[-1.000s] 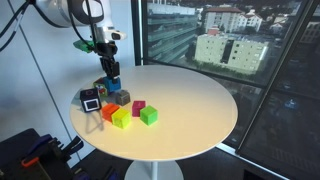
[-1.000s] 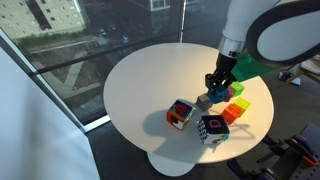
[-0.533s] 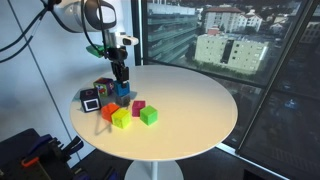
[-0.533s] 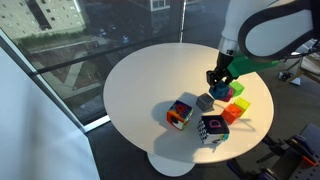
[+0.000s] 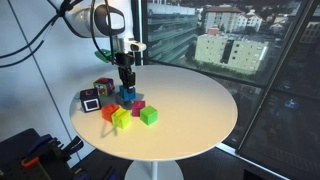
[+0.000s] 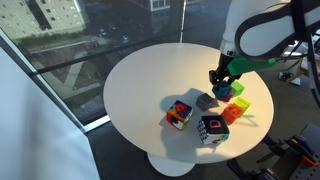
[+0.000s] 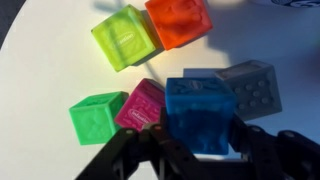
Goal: Put the blue block on the table
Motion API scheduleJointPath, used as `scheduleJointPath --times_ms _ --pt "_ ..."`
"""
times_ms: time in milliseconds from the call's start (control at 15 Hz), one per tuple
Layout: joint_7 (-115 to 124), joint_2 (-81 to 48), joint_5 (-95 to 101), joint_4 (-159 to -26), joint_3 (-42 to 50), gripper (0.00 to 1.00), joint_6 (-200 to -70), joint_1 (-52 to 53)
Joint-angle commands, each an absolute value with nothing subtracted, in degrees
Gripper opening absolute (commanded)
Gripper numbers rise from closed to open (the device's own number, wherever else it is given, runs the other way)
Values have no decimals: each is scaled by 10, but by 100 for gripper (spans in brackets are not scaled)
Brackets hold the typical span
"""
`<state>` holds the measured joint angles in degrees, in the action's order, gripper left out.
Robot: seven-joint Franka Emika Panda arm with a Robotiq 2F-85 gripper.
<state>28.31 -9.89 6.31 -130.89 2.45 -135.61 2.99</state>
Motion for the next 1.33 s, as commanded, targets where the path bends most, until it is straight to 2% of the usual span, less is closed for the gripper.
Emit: scheduleJointPath --times_ms 0,200,267,333,467,667,1267 --pt "296 -111 71 -1289 33 30 -1340 30" --pt "294 -113 69 -1287 37 30 -1338 30" --pt "294 -113 69 -1288 38 43 -1339 30" --pt "292 -111 67 -1289 38 80 -1338 30" --pt "288 -108 63 -1291 37 80 -1336 29" --pt "281 -100 57 -1294 35 100 -1328 29" --pt "247 -49 52 -1304 16 100 -1224 30"
